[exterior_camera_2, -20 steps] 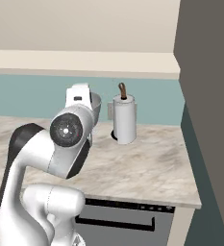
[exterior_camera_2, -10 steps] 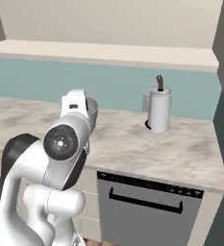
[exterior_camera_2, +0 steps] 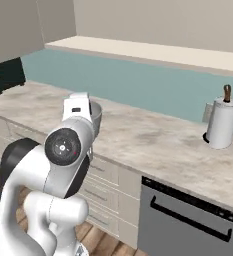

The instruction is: There is a bowl on the dining counter. Grab a lemon wedge from the fridge and place it in the bowl. Then get the liquor bottle and glass cup from the cabinet and place them next to the bowl.

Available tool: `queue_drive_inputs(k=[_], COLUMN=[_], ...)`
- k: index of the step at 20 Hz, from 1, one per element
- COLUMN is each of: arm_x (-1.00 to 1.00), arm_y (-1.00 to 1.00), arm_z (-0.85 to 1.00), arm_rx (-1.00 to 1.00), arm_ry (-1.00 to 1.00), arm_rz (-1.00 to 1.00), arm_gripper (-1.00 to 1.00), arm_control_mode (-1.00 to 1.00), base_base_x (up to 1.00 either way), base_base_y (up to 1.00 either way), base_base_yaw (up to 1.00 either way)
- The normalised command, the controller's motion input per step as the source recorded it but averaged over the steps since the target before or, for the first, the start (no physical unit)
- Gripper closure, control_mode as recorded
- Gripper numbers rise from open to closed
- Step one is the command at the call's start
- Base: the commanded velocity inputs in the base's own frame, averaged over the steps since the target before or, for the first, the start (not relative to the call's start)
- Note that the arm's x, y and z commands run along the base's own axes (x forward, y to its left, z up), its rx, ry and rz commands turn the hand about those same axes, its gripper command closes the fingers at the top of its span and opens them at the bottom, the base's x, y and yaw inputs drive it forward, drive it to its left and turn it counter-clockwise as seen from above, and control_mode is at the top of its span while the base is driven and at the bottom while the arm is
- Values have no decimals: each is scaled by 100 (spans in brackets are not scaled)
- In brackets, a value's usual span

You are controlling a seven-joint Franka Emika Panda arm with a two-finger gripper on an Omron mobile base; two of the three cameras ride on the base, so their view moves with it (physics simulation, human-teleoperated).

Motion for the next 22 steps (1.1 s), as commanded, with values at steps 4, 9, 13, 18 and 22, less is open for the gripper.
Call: queue_drive_inputs(k=[4, 9, 13, 18, 22], arm_x=[0, 0, 0, 0, 0], arm_y=[0, 0, 0, 0, 0], arm_z=[0, 0, 0, 0, 0], arm_rx=[0, 0, 0, 0, 0], arm_ry=[0, 0, 0, 0, 0], arm_rz=[0, 0, 0, 0, 0], arm_gripper=[100, 100, 100, 100, 100], arm_control_mode=[100, 100, 100, 100, 100], base_base_x=[-53, -58, -57, -59, -62], base_base_y=[62, 73, 73, 76, 77], base_base_yaw=[46, 45, 46, 46, 46])
